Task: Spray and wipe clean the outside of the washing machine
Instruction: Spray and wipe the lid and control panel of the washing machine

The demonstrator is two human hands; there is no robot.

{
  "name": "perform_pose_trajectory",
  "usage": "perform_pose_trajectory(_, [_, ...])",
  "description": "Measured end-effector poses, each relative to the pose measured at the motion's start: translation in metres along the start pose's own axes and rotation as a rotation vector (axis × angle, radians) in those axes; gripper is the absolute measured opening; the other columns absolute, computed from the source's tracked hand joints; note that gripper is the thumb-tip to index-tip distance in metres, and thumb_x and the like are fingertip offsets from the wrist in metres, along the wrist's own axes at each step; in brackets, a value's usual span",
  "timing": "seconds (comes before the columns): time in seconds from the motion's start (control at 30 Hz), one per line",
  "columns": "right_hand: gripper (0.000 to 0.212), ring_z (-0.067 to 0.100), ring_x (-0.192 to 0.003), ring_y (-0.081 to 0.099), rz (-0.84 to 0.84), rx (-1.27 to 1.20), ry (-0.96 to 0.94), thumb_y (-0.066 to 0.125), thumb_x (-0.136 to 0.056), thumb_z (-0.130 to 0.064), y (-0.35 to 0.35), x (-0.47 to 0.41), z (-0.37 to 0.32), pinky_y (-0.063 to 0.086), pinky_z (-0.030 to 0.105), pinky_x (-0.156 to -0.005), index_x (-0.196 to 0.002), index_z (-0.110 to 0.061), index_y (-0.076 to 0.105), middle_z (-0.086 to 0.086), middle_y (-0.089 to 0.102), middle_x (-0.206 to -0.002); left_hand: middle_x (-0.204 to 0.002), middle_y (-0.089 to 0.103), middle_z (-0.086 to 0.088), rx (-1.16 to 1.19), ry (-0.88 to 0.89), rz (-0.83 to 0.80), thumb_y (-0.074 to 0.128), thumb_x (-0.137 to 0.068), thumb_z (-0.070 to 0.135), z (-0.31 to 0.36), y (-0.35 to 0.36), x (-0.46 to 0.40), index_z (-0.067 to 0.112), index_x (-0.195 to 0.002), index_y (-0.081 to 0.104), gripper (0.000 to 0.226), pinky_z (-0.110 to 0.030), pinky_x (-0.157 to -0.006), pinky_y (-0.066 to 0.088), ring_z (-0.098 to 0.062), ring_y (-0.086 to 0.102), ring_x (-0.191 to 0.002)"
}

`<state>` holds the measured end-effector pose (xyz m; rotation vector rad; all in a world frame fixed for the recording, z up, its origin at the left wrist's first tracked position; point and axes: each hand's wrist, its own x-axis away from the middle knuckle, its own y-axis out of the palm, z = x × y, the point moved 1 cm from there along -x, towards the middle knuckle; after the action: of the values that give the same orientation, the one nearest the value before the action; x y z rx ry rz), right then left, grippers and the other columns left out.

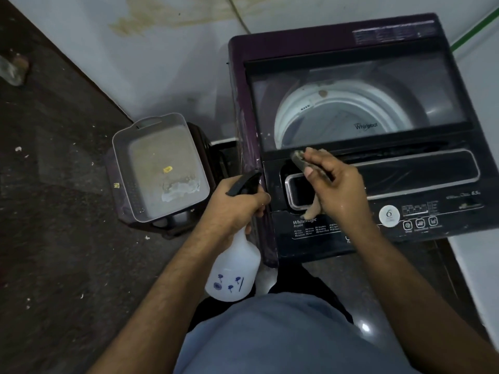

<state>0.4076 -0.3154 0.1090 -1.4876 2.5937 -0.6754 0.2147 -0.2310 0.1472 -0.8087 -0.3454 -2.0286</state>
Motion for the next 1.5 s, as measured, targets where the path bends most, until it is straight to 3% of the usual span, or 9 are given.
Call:
perform_pose_trajectory(0.07, [0.036,0.013,-0.142,0.045,0.059,0.202,-0.072,0.067,-0.097,-0.010,0.005,0.004,0.010,0.036,0.034,-0.119,-0.132,-0.015,0.068,-0.004,0.062,-0.141,-0.068,0.058,-0.012,-0.012,-0.001,-0.018,0.071,-0.089,0.001,-0.002,0.005,0.001,0.007,-0.084,0.067,0.009,-0.027,-0.044,0.038,-0.025,0.055,-0.065])
perform_pose_trajectory(0.3, [0.047,0.039,-0.139,0.043,-0.199,0.759,-0.411,0.041,-0.095,-0.022,0.074,0.020,-0.010,0.035,0.046,-0.118,-0.132,-0.006,0.065,0.013,0.054,-0.148,-0.064,0.056,-0.010,-0.007,0.004,-0.012,0.068,-0.084,-0.005,-0.014,0.005,0.008,0.007,-0.079,0.065,0.013,-0.026,-0.042,0.037,-0.022,0.050,-0.058])
perform_pose_trajectory(0.5, [0.062,0.043,-0.136,0.048,-0.248,0.978,-0.515,0.068,-0.084,-0.008,0.059,0.077,0.004,0.042,0.053,-0.114,-0.144,-0.001,0.053,0.020,0.051,-0.149,-0.064,0.059,-0.005,-0.004,-0.009,0.010,0.069,-0.086,-0.002,-0.024,-0.004,0.023,0.013,-0.074,0.065,0.020,-0.026,-0.047,0.041,-0.022,0.055,-0.063])
perform_pose_trajectory(0.6, [0.051,0.043,-0.130,0.055,-0.171,0.970,-0.488,0.054,-0.088,-0.019,0.071,0.055,-0.001,0.044,0.052,-0.112,-0.135,0.002,0.062,0.020,0.059,-0.141,-0.065,0.058,-0.008,0.012,-0.005,0.013,0.068,-0.085,-0.004,-0.025,-0.003,0.024,0.010,-0.076,0.065,0.017,-0.028,-0.047,0.040,-0.022,0.054,-0.061])
perform_pose_trajectory(0.8, [0.061,0.040,-0.147,0.029,-0.210,0.799,-0.285,0.058,-0.094,-0.014,0.093,0.005,-0.032,0.021,0.047,-0.125,-0.153,-0.006,0.042,0.014,0.037,-0.160,-0.067,0.056,-0.014,0.058,0.016,0.048,0.065,-0.085,-0.007,-0.017,0.004,0.022,0.003,-0.085,0.066,0.010,-0.027,-0.041,0.039,-0.026,0.053,-0.065])
perform_pose_trajectory(1.0, [0.036,0.022,-0.136,0.040,-0.321,0.526,-0.260,0.063,-0.096,-0.012,0.054,0.060,-0.006,0.020,0.005,-0.109,-0.131,-0.006,0.064,0.011,0.061,-0.136,-0.069,0.060,-0.013,-0.002,0.036,-0.118,0.067,-0.080,-0.012,-0.009,0.018,0.030,0.002,-0.081,0.067,0.014,-0.021,-0.043,0.042,-0.021,0.057,-0.063])
perform_pose_trajectory(1.17, [0.018,0.023,-0.108,0.058,-0.332,0.389,-0.245,0.074,-0.080,-0.002,0.024,0.062,-0.012,0.047,0.030,-0.095,-0.094,-0.012,0.070,0.006,0.070,-0.108,-0.070,0.061,-0.015,0.041,-0.002,-0.093,0.067,-0.083,-0.007,-0.002,0.044,0.046,-0.008,-0.092,0.069,0.008,-0.026,-0.041,0.038,-0.013,0.056,-0.051])
perform_pose_trajectory(1.33, [0.042,0.017,-0.126,0.057,-0.143,0.283,-0.333,0.076,-0.087,-0.004,-0.030,0.063,0.006,0.045,0.032,-0.110,-0.126,-0.020,0.073,-0.005,0.066,-0.135,-0.067,0.061,-0.007,0.074,-0.003,0.026,0.070,-0.089,0.000,0.000,0.066,0.053,0.007,-0.089,0.069,0.007,-0.030,-0.047,0.039,-0.018,0.059,-0.063])
perform_pose_trajectory(1.5, [0.035,0.022,-0.125,0.060,0.008,0.266,-0.296,0.075,-0.087,-0.003,-0.091,0.023,0.030,0.045,0.037,-0.111,-0.121,-0.013,0.075,0.000,0.068,-0.133,-0.073,0.060,-0.012,0.052,-0.029,0.190,0.073,-0.090,0.006,-0.006,0.100,0.050,0.009,-0.090,0.067,0.007,-0.028,-0.043,0.039,-0.021,0.058,-0.065])
